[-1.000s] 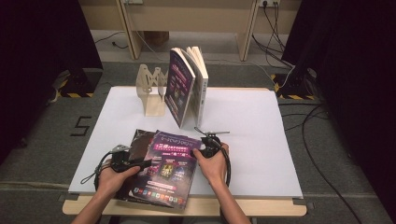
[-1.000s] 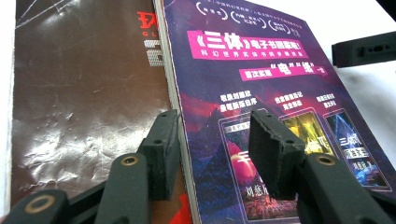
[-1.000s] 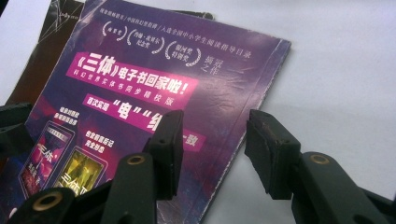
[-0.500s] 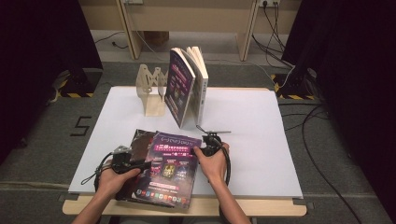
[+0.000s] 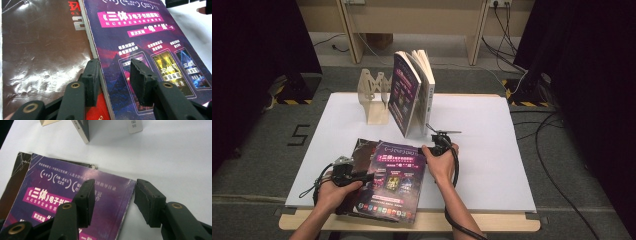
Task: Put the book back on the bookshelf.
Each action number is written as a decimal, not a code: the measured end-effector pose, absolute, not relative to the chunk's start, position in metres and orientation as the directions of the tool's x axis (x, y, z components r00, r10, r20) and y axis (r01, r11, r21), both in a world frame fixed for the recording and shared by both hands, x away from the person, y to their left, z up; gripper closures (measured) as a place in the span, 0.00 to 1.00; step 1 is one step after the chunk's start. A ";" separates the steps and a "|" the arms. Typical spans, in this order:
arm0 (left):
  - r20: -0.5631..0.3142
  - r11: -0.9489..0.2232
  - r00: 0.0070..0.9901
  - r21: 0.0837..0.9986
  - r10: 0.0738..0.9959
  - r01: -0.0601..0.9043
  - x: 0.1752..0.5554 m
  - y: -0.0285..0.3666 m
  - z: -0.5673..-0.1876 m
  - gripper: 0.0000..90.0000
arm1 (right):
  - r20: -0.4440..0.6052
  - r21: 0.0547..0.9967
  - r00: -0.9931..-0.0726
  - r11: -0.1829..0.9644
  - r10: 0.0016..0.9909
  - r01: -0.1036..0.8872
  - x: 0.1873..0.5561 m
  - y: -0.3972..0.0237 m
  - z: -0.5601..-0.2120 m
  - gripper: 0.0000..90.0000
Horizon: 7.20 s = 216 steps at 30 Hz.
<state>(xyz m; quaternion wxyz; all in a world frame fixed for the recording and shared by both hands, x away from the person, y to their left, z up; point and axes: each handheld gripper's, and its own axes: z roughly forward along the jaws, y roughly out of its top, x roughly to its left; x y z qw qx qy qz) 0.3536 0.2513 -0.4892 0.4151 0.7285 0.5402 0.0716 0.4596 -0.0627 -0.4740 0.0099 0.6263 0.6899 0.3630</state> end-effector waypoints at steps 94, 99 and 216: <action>-0.257 -0.074 0.360 0.715 0.897 0.695 0.345 0.232 -0.490 0.73 | 0.687 0.352 -0.036 -0.289 0.726 0.890 0.444 -0.084 -0.476 0.64; -0.264 -0.060 0.349 0.716 0.899 0.695 0.345 0.232 -0.490 0.73 | 0.709 0.325 -0.015 -0.308 0.705 0.894 0.442 -0.085 -0.476 0.64; -0.261 -0.099 0.603 0.862 0.754 0.498 0.387 0.157 -0.381 0.35 | 0.376 0.845 -0.375 -0.147 0.847 0.514 0.446 -0.009 -0.333 0.93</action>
